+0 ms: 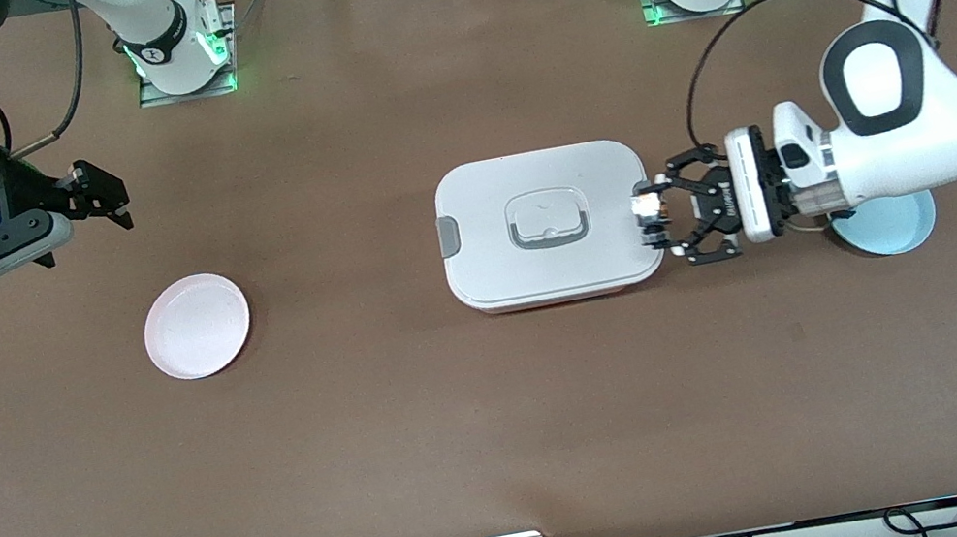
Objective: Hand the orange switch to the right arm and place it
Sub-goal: 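Lift the orange switch and carry it over the white box, then reach the right gripper toward the orange switch in the left gripper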
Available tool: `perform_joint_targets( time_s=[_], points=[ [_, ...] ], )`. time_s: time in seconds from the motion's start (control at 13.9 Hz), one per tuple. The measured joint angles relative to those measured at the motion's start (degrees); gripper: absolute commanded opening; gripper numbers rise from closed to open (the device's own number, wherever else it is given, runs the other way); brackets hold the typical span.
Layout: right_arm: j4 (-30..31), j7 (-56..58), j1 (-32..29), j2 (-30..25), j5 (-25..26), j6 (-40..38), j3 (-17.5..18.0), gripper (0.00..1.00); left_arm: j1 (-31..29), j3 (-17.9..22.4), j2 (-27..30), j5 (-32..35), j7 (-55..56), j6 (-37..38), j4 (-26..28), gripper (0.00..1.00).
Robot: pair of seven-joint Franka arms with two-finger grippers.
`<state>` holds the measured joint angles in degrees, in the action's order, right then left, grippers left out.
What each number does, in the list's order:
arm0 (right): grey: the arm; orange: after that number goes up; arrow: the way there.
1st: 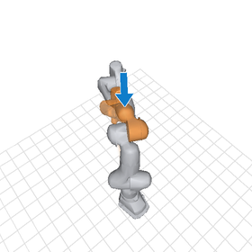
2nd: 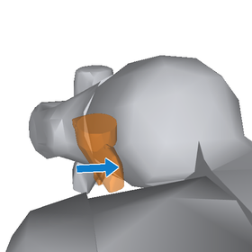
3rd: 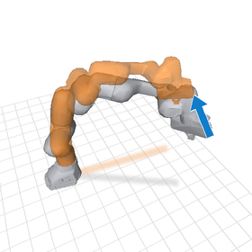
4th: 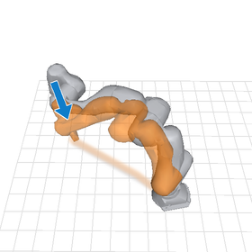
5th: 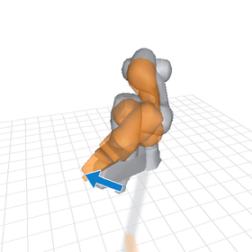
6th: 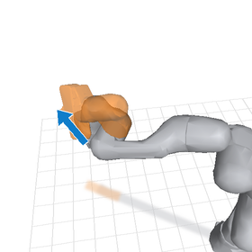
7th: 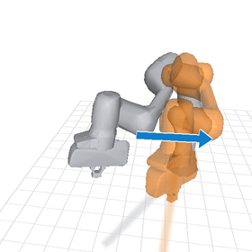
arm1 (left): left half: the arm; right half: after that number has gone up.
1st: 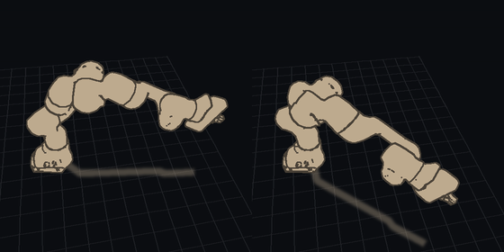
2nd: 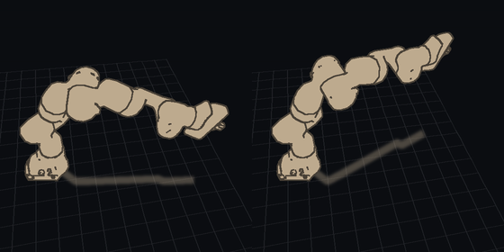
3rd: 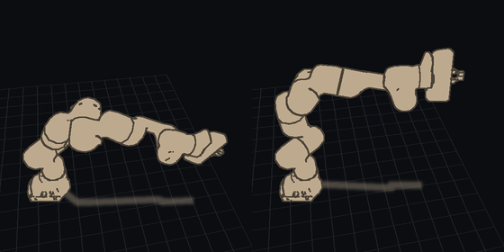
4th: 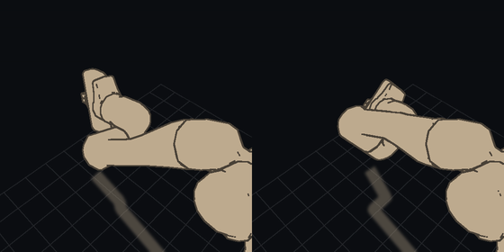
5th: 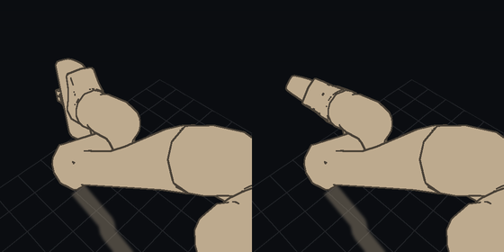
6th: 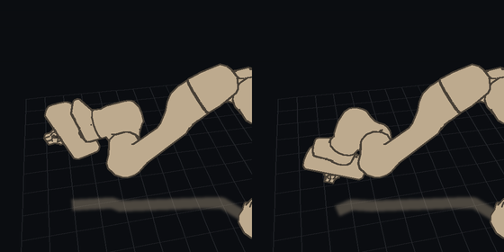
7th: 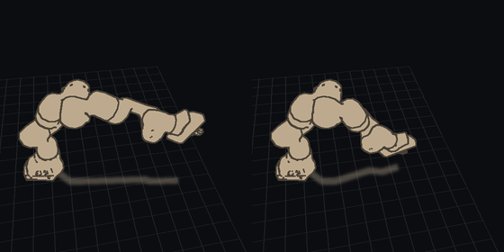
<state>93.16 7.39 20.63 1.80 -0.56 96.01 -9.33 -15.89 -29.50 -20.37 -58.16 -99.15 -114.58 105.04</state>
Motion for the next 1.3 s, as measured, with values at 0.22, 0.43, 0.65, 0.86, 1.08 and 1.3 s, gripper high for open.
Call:
perform_joint_targets(
  time_s=[0.22, 0.43, 0.65, 0.86, 1.08, 1.3],
  points=[
    [0.0, 0.0, 0.0, 0.0, 0.0, 0.0, 0.0, 1.0, 1.4, -3.0, -0.4, -13.6, -7.6, -0.2, 0.0, 0.2],
    [0.0, 0.0, 0.0, 0.0, 0.0, 0.0, 0.0, 1.0, 5.7, -3.3, -0.5, -25.5, -18.9, -3.6, 0.0, 0.2],
    [0.0, 0.0, 0.0, 0.0, 0.0, 0.0, 0.0, 1.0, 9.9, -3.4, -1.1, -31.5, -25.4, -7.1, 0.0, 0.2],
    [0.0, 0.0, 0.0, 0.0, 0.0, 0.0, 0.0, 1.0, 11.4, -3.4, -1.4, -31.9, -26.4, -8.0, 0.0, 0.2],
    [0.0, 0.1, 0.0, 0.0, 0.0, 0.0, 0.0, 1.0, 11.6, -3.4, -1.4, -32.1, -26.5, -8.0, -0.1, 0.2],
    [0.0, 0.1, 1.0, 0.6, -0.1, 0.0, 0.1, 1.0, 11.7, -3.4, -1.4, -33.0, -26.6, -8.0, -0.1, 0.2]
  ],
)
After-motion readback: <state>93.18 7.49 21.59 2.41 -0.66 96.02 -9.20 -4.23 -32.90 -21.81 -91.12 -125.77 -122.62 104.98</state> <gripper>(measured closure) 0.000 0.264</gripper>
